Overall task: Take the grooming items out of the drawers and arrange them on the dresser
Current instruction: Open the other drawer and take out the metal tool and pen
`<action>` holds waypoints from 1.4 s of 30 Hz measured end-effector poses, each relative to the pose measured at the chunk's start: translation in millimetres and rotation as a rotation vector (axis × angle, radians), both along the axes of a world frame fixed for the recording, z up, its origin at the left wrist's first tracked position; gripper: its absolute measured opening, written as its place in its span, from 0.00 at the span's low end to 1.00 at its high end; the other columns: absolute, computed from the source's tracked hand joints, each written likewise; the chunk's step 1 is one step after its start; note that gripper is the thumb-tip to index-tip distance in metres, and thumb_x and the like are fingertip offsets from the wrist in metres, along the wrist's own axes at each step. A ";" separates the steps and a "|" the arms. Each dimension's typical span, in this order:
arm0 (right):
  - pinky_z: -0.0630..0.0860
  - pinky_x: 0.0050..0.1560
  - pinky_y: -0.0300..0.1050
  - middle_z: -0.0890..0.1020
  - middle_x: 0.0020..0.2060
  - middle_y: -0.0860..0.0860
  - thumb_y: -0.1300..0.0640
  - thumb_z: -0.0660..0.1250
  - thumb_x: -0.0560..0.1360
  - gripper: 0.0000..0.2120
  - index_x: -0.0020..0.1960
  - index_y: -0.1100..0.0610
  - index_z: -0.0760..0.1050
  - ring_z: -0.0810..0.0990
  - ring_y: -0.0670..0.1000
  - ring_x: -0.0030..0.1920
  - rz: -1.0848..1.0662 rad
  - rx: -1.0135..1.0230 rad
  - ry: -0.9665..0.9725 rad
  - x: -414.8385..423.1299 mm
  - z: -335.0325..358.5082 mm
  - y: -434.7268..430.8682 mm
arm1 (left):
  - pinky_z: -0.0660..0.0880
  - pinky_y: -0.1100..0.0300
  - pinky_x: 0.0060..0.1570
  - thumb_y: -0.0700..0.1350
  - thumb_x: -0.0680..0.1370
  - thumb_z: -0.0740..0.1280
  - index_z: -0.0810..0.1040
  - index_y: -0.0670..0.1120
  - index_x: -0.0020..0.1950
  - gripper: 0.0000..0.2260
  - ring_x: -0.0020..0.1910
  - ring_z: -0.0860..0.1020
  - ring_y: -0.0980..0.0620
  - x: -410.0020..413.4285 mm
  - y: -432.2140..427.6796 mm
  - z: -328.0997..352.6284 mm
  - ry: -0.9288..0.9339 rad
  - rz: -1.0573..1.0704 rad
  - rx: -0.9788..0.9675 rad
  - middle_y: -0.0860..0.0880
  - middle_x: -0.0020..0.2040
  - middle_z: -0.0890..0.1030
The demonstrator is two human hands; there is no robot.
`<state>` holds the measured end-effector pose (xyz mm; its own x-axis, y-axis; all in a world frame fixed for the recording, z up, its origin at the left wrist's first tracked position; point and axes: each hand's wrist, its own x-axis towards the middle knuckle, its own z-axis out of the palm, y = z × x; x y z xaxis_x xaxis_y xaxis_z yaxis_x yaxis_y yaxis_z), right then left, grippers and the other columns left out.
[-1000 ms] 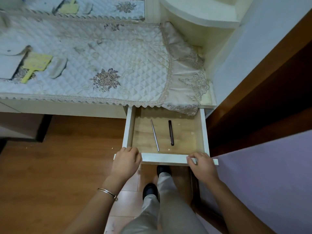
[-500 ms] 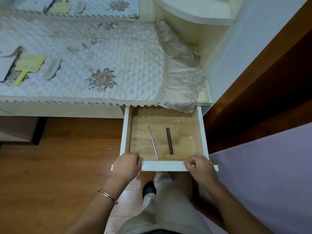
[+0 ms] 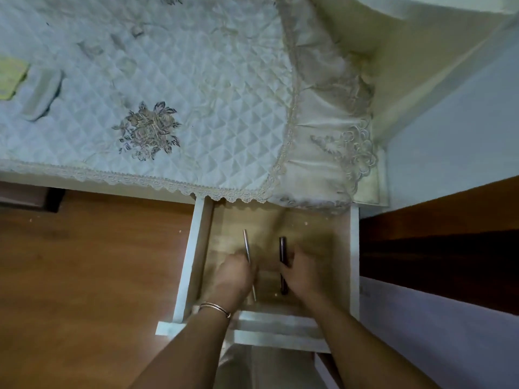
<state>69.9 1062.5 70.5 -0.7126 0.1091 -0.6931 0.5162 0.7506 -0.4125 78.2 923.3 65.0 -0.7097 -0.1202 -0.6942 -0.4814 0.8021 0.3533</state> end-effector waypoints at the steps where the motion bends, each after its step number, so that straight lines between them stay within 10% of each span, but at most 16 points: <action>1: 0.71 0.38 0.41 0.82 0.52 0.58 0.58 0.65 0.75 0.12 0.57 0.60 0.75 0.81 0.56 0.50 0.023 0.032 -0.029 -4.4 -4.2 -2.1 | 0.75 0.54 0.46 0.47 0.76 0.60 0.73 0.40 0.54 0.13 0.50 0.79 0.39 -3.1 1.5 -2.4 -0.006 0.011 -0.002 0.39 0.51 0.81; 11: 0.72 0.39 0.43 0.82 0.48 0.58 0.57 0.66 0.73 0.13 0.56 0.60 0.73 0.81 0.58 0.47 0.115 -0.027 -0.011 -23.5 10.0 -4.0 | 0.72 0.55 0.39 0.48 0.75 0.61 0.72 0.42 0.48 0.09 0.45 0.78 0.40 -12.5 2.3 17.5 0.117 -0.039 0.045 0.41 0.46 0.81; 18: 0.69 0.34 0.33 0.76 0.31 0.42 0.58 0.69 0.71 0.07 0.43 0.50 0.71 0.74 0.38 0.31 0.135 -0.295 0.255 -51.8 75.5 -28.2 | 0.66 0.57 0.36 0.47 0.76 0.62 0.70 0.50 0.40 0.05 0.37 0.73 0.46 -30.0 -45.2 93.6 0.433 0.024 0.078 0.51 0.35 0.74; 26: 0.79 0.50 0.58 0.74 0.33 0.48 0.58 0.69 0.72 0.08 0.49 0.58 0.74 0.81 0.61 0.43 -0.002 -0.450 0.391 -160.7 119.5 -95.2 | 0.68 0.58 0.38 0.45 0.77 0.62 0.76 0.41 0.50 0.09 0.37 0.74 0.49 -118.0 -124.2 126.9 0.671 0.220 -0.099 0.47 0.40 0.78; 34: 0.81 0.47 0.58 0.79 0.53 0.61 0.59 0.68 0.72 0.19 0.60 0.61 0.69 0.83 0.61 0.43 0.000 -0.377 0.318 -241.5 106.8 -152.2 | 0.70 0.57 0.41 0.44 0.77 0.63 0.78 0.39 0.50 0.09 0.42 0.77 0.44 -187.2 -171.9 114.4 0.591 0.316 -0.182 0.39 0.46 0.82; 42: 0.76 0.45 0.45 0.78 0.48 0.58 0.57 0.67 0.74 0.19 0.62 0.62 0.67 0.81 0.58 0.47 0.161 -0.262 0.430 -228.6 100.6 -152.8 | 0.75 0.52 0.42 0.47 0.77 0.63 0.78 0.39 0.49 0.12 0.41 0.78 0.43 -178.2 -178.5 105.4 0.580 0.310 -0.169 0.41 0.42 0.82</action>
<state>-158.8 909.6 171.2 -0.9319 -0.1628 -0.3241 0.1461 0.6494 -0.7463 -99.9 744.9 170.4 -0.8770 -0.4511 -0.1653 -0.4680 0.7246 0.5059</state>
